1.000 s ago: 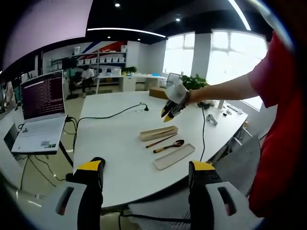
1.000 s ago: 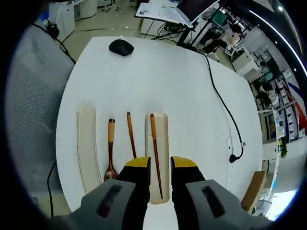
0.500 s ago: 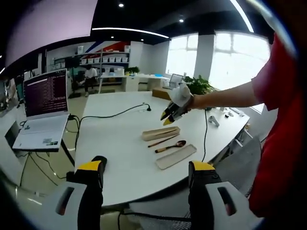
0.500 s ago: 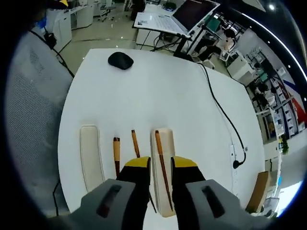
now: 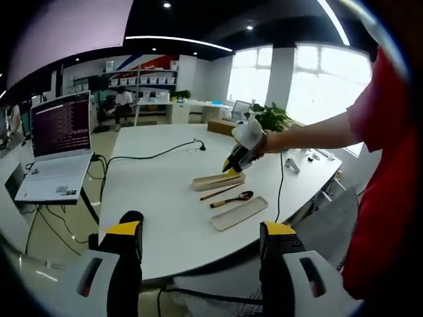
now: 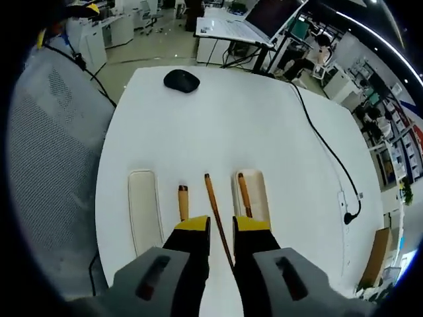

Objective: Arrange the utensils inside the cutlery case until each visible utensil rests in its matching compartment.

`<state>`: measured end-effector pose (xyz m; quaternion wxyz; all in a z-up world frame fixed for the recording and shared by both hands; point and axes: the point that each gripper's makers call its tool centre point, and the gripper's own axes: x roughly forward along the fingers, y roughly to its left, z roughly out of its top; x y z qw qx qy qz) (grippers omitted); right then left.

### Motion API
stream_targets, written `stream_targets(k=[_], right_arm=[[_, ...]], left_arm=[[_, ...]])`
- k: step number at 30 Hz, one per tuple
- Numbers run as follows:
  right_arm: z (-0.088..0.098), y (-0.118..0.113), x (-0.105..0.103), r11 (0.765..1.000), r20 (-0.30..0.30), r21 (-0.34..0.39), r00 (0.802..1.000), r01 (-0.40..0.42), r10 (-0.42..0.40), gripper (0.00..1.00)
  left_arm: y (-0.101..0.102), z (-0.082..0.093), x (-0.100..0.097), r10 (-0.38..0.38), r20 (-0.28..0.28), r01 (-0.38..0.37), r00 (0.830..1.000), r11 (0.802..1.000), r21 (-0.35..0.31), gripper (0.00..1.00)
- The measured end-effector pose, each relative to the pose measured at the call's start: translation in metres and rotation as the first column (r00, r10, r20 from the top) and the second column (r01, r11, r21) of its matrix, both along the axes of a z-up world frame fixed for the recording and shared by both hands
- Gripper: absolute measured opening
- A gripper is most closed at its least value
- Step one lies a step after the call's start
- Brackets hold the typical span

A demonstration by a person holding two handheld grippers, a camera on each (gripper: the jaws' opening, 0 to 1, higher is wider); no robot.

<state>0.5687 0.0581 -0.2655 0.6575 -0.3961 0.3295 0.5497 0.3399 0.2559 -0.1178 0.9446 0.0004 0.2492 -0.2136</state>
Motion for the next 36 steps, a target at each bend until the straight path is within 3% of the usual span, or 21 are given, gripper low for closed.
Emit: stream_targets(k=[10,12,14,15,16,17,18,20,29,32,33,34,36], right_arm=[[-0.004,-0.006,0.006,0.999,0.033,-0.05,0.999,-0.014,0.016,0.09],[-0.008,-0.007,0.007,0.998,0.035,-0.057,0.999,-0.013,0.015,0.09],[-0.013,-0.012,0.01,0.993,0.075,-0.109,0.995,-0.053,0.062,0.09],[-0.021,-0.012,0.01,0.995,0.082,-0.083,0.995,-0.052,0.059,0.09],[-0.028,-0.011,0.007,0.999,0.05,-0.043,0.999,-0.01,0.012,0.08],[-0.037,-0.018,-0.002,0.998,-0.025,-0.067,0.999,0.019,-0.02,0.08],[-0.039,-0.02,0.0,0.997,-0.017,-0.074,0.999,0.037,-0.039,0.09],[-0.04,-0.018,-0.002,0.998,0.012,-0.066,1.0,-0.013,0.014,0.09],[-0.039,-0.011,0.001,0.998,0.026,-0.067,1.0,-0.007,0.008,0.1],[-0.058,-0.019,-0.004,0.988,-0.017,-0.154,1.0,-0.014,0.012,0.1],[-0.059,-0.02,-0.002,0.985,0.003,-0.171,1.0,-0.027,0.028,0.09],[-0.057,-0.016,0.005,0.988,0.042,-0.152,0.999,-0.014,0.021,0.08],[-0.053,-0.008,0.005,0.994,0.006,-0.1,0.999,0.04,-0.04,0.08]], left_arm=[[0.0,0.002,0.003,-0.004,0.001,0.004,1.0,1.0,0.007,0.74],[0.0,0.0,0.003,-0.006,-0.005,0.006,1.0,1.0,0.004,0.74],[0.0,0.0,0.003,-0.009,-0.005,0.009,1.0,1.0,0.007,0.74],[0.0,0.0,0.003,-0.01,-0.006,0.01,1.0,1.0,0.006,0.74],[0.0,0.0,0.004,-0.009,-0.005,0.009,1.0,1.0,0.003,0.74],[0.0,0.001,0.004,-0.009,-0.006,0.009,1.0,1.0,0.003,0.74],[0.0,0.001,0.005,-0.01,-0.007,0.01,1.0,1.0,0.006,0.75],[0.001,0.001,0.005,-0.01,-0.004,0.01,1.0,1.0,0.012,0.74],[0.004,-0.003,0.004,-0.008,-0.019,0.008,1.0,1.0,0.008,0.74],[0.003,-0.004,0.005,-0.013,-0.02,0.013,1.0,1.0,0.008,0.74],[0.003,-0.004,0.005,-0.014,-0.02,0.014,1.0,1.0,0.009,0.74],[0.002,-0.004,0.005,-0.015,-0.022,0.015,1.0,1.0,0.012,0.74],[0.003,-0.003,0.005,-0.013,-0.018,0.014,1.0,1.0,0.013,0.74]])
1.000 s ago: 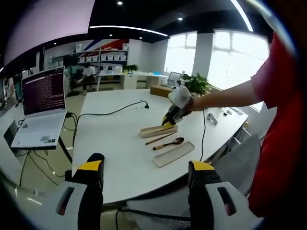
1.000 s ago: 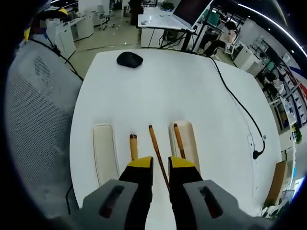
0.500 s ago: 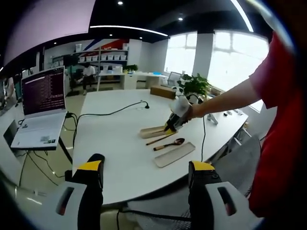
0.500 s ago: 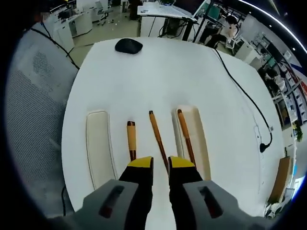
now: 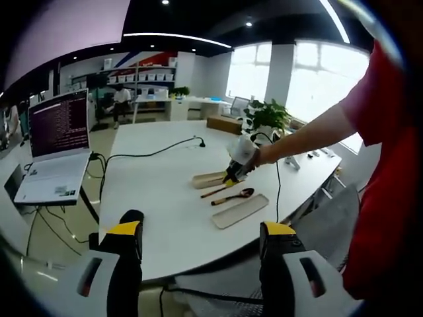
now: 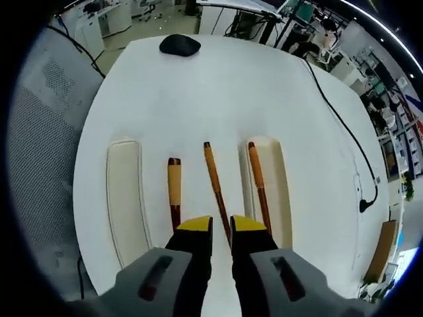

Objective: Arrange the utensils inside the cutlery case until each visible utensil rests in its matching compartment.

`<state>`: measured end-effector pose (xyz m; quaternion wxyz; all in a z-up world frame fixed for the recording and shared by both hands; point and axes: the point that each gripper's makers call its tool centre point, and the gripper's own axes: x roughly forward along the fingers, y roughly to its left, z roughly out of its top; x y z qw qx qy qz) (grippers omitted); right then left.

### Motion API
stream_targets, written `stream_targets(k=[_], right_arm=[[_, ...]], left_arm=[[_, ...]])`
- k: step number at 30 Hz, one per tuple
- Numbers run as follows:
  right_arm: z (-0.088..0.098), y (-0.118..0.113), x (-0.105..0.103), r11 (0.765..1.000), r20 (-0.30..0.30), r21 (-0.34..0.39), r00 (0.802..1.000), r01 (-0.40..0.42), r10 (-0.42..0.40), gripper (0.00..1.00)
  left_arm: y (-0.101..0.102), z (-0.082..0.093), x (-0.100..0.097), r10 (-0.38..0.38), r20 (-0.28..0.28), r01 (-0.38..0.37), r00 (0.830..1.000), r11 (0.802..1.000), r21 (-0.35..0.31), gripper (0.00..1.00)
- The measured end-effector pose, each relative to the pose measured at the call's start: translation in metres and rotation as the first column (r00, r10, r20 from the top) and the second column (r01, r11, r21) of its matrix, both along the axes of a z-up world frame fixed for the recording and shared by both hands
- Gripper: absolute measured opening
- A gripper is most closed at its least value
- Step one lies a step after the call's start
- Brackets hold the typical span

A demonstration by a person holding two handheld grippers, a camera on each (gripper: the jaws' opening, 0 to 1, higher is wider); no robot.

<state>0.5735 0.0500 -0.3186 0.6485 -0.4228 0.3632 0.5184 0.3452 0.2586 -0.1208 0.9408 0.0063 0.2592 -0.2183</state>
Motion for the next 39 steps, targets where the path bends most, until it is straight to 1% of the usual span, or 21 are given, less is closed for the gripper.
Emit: stream_targets(k=[1,2,4,5,6,7,9,12,15,18,20,23,27,29,30,32,34,36,39], right_arm=[[0.001,0.004,-0.003,0.999,-0.039,0.031,0.999,0.023,-0.022,0.09],[0.002,0.005,-0.001,0.999,-0.041,0.036,0.999,0.029,-0.028,0.09],[-0.001,0.003,0.007,1.0,-0.024,0.013,1.0,0.02,-0.02,0.09],[-0.002,0.002,0.008,1.0,-0.027,0.009,0.999,0.02,-0.02,0.08],[-0.006,0.001,0.005,1.0,-0.06,0.005,0.998,0.021,-0.021,0.08],[-0.008,0.0,0.003,1.0,-0.073,0.002,0.997,0.023,-0.023,0.09],[-0.012,-0.002,0.006,1.0,-0.06,-0.015,0.998,0.013,-0.013,0.09],[-0.014,-0.001,0.01,1.0,-0.07,-0.008,0.997,0.016,-0.016,0.1],[-0.015,0.0,0.014,0.999,-0.039,-0.034,0.999,-0.012,0.011,0.09],[-0.019,0.001,0.014,0.999,-0.039,-0.037,0.999,-0.025,0.024,0.09],[-0.024,-0.004,0.013,0.997,-0.046,-0.076,0.999,-0.024,0.02,0.09],[-0.026,-0.004,0.015,0.996,-0.031,-0.092,0.999,-0.02,0.017,0.07],[-0.033,-0.008,0.02,0.993,-0.037,-0.122,0.999,-0.012,0.008,0.08],[-0.033,-0.007,0.022,0.994,-0.046,-0.112,0.999,0.014,-0.019,0.1],[-0.032,-0.004,0.017,0.995,-0.07,-0.094,0.997,0.032,-0.038,0.1],[-0.03,-0.003,0.017,0.995,-0.055,-0.093,0.998,0.025,-0.031,0.1],[-0.033,-0.004,0.015,0.995,-0.068,-0.102,0.997,0.017,-0.025,0.09],[-0.037,-0.003,0.017,0.994,-0.061,-0.108,0.998,0.008,-0.015,0.09],[-0.038,-0.002,0.017,0.994,-0.067,-0.11,0.998,0.008,-0.015,0.08]], left_arm=[[0.001,0.0,-0.001,0.004,-0.001,-0.004,1.0,1.0,-0.004,0.74],[0.002,-0.001,-0.001,0.006,-0.001,-0.006,1.0,1.0,-0.004,0.74],[0.004,-0.002,-0.003,0.013,-0.007,-0.013,1.0,1.0,-0.005,0.74],[0.005,-0.002,-0.003,0.016,-0.005,-0.017,1.0,1.0,-0.006,0.74],[0.006,-0.002,-0.004,0.021,-0.002,-0.021,1.0,1.0,-0.004,0.74],[0.007,-0.002,-0.004,0.025,0.001,-0.025,1.0,1.0,-0.002,0.74],[0.007,-0.002,-0.005,0.032,0.0,-0.032,0.999,0.999,-0.011,0.74],[0.007,-0.003,-0.007,0.038,-0.004,-0.038,0.999,0.999,-0.007,0.74],[0.008,-0.005,-0.009,0.038,-0.008,-0.039,0.999,0.999,-0.011,0.74],[0.008,-0.005,-0.01,0.04,-0.011,-0.04,0.999,0.999,-0.008,0.74],[0.009,-0.005,-0.011,0.039,-0.012,-0.039,0.999,0.999,-0.003,0.74],[0.01,-0.004,-0.012,0.043,-0.009,-0.043,0.999,0.999,-0.001,0.74],[0.014,-0.006,-0.015,0.059,-0.014,-0.059,0.998,0.998,-0.003,0.74],[0.015,-0.007,-0.016,0.062,-0.016,-0.062,0.998,0.998,0.0,0.73],[0.016,-0.008,-0.017,0.067,-0.017,-0.067,0.998,0.998,0.003,0.73],[0.017,-0.008,-0.017,0.073,-0.018,-0.073,0.997,0.997,0.0,0.73],[0.017,-0.009,-0.017,0.076,-0.018,-0.076,0.997,0.997,0.0,0.73],[0.016,-0.009,-0.018,0.077,-0.018,-0.077,0.997,0.997,0.002,0.73],[0.016,-0.01,-0.02,0.08,-0.021,-0.08,0.997,0.997,-0.001,0.73]])
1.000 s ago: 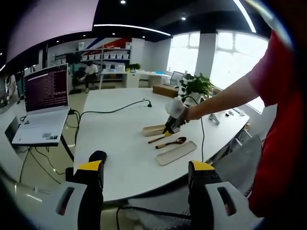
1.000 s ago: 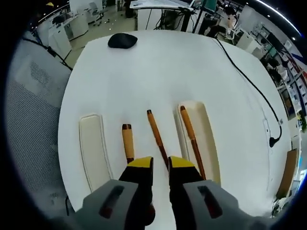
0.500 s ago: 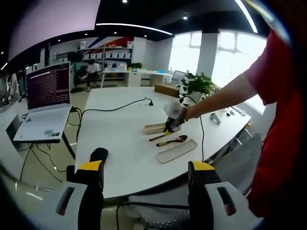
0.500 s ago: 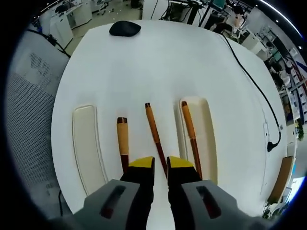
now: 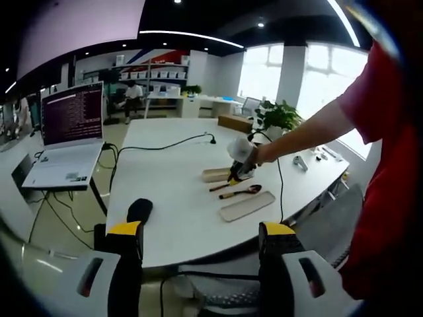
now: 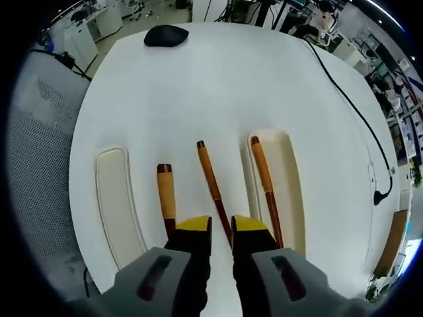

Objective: Arrange the utensils inside the cutlery case until each visible utensil rests in its matching compartment.

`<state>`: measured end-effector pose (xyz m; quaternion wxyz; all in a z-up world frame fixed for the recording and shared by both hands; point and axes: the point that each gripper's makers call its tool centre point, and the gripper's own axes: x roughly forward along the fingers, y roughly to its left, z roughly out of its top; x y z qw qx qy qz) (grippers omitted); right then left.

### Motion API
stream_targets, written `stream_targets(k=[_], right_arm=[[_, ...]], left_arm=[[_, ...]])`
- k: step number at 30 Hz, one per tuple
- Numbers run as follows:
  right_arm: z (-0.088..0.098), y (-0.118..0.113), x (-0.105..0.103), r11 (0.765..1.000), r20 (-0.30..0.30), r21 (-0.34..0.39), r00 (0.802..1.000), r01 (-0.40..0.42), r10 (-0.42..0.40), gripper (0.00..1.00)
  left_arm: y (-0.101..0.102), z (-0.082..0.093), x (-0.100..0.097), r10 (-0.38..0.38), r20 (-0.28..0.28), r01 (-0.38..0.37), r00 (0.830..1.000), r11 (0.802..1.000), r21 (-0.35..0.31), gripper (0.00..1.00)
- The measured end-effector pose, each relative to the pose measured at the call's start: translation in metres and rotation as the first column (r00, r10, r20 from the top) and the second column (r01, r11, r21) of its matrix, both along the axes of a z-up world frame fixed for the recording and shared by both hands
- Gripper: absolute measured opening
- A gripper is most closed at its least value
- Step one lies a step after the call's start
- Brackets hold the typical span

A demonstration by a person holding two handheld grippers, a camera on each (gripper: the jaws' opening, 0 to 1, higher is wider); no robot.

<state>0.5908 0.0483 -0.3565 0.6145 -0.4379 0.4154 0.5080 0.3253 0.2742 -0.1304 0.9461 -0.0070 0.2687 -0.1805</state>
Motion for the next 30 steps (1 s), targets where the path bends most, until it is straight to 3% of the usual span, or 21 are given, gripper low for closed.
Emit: stream_targets(k=[10,17,24,27,28,30], right_arm=[[-0.006,-0.001,0.001,0.999,-0.001,-0.042,1.0,-0.013,0.013,0.08],[-0.009,-0.004,-0.007,0.998,-0.032,-0.061,0.999,-0.01,0.008,0.02],[-0.01,-0.008,-0.008,0.995,-0.03,-0.083,0.998,-0.056,0.053,0.01],[-0.01,-0.01,-0.007,0.994,-0.037,-0.09,0.997,-0.067,0.064,0.04],[-0.01,-0.004,-0.012,0.997,-0.069,-0.05,0.996,-0.052,0.048,0.08],[-0.008,-0.001,-0.013,0.997,-0.065,-0.045,0.996,-0.064,0.061,0.14]], left_arm=[[0.002,-0.002,-0.002,0.021,-0.003,-0.021,1.0,1.0,-0.007,0.73],[0.001,-0.003,-0.004,0.02,-0.005,-0.02,1.0,1.0,-0.004,0.73],[0.001,-0.003,-0.002,0.018,-0.001,-0.018,1.0,1.0,-0.007,0.73],[0.0,-0.003,-0.002,0.015,0.0,-0.015,1.0,1.0,-0.005,0.73],[-0.001,-0.003,-0.002,0.015,0.0,-0.015,1.0,1.0,-0.005,0.73],[0.0,-0.003,-0.002,0.016,0.0,-0.016,1.0,1.0,-0.005,0.73]])
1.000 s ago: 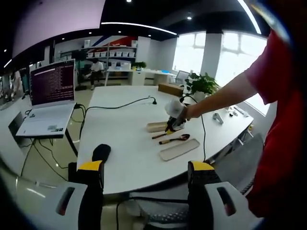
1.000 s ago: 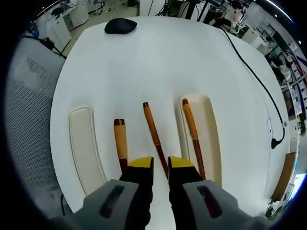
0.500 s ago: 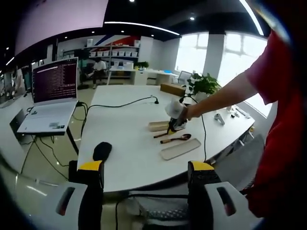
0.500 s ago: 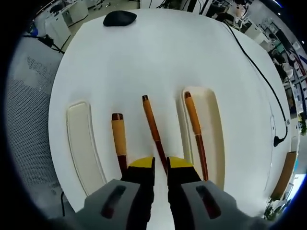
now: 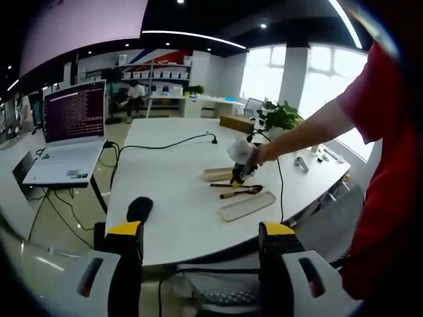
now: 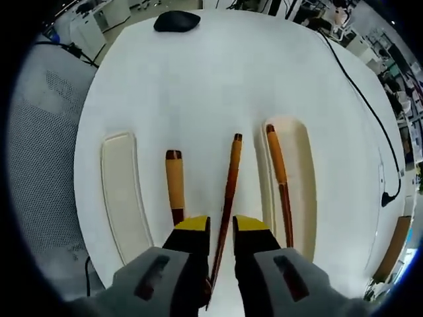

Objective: Arrange the utensils inside the cutlery case until each visible utensil rests in its matching compartment.

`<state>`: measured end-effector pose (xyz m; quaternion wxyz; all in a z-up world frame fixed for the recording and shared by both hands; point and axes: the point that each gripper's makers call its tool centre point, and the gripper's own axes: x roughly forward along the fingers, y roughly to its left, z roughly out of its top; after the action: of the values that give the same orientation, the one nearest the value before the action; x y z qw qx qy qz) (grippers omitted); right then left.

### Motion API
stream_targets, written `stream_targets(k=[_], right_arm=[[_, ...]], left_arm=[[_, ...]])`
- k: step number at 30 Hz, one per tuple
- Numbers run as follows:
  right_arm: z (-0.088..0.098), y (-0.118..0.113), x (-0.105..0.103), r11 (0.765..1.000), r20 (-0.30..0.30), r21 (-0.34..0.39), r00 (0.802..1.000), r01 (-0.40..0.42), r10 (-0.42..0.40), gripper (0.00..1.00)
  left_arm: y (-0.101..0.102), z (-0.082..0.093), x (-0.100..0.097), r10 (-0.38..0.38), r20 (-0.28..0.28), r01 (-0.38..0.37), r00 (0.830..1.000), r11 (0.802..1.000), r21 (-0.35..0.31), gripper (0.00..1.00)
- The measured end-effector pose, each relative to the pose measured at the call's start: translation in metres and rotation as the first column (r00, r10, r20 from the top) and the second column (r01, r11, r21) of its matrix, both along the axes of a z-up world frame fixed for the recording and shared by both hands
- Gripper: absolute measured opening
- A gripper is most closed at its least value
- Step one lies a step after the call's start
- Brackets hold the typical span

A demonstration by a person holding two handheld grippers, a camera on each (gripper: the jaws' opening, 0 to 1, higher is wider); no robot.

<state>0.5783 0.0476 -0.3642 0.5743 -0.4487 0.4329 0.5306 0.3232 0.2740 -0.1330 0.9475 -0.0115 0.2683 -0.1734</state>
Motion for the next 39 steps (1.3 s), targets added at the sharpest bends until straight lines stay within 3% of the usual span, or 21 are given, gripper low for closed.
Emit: stream_targets(k=[3,15,23,25,39], right_arm=[[-0.0011,-0.0012,0.0031,1.0,0.009,-0.006,1.0,-0.012,0.012,0.09],[-0.0019,0.0026,0.0038,0.998,-0.032,-0.058,0.999,-0.026,0.024,0.05],[0.0009,0.0049,-0.0011,0.987,-0.042,-0.148,0.998,-0.054,0.049,0.05],[0.0004,0.0021,0.0017,0.984,-0.015,-0.164,0.998,-0.066,0.064,0.02],[0.0009,-0.0021,0.003,0.986,0.002,-0.143,0.996,-0.091,0.092,0.0]], left_arm=[[0.0014,-0.0001,-0.0007,0.003,-0.002,-0.003,1.0,1.0,0.001,0.73],[0.0047,-0.0019,-0.0033,0.02,-0.007,-0.02,1.0,1.0,-0.002,0.73],[0.0011,-0.0032,-0.0021,0.01,-0.011,-0.01,1.0,1.0,0.001,0.72],[0.0015,-0.0027,-0.0012,0.01,-0.011,-0.01,1.0,1.0,0.001,0.72],[0.0054,0.0058,0.0039,-0.001,0.008,0.001,1.0,1.0,0.015,0.73]])
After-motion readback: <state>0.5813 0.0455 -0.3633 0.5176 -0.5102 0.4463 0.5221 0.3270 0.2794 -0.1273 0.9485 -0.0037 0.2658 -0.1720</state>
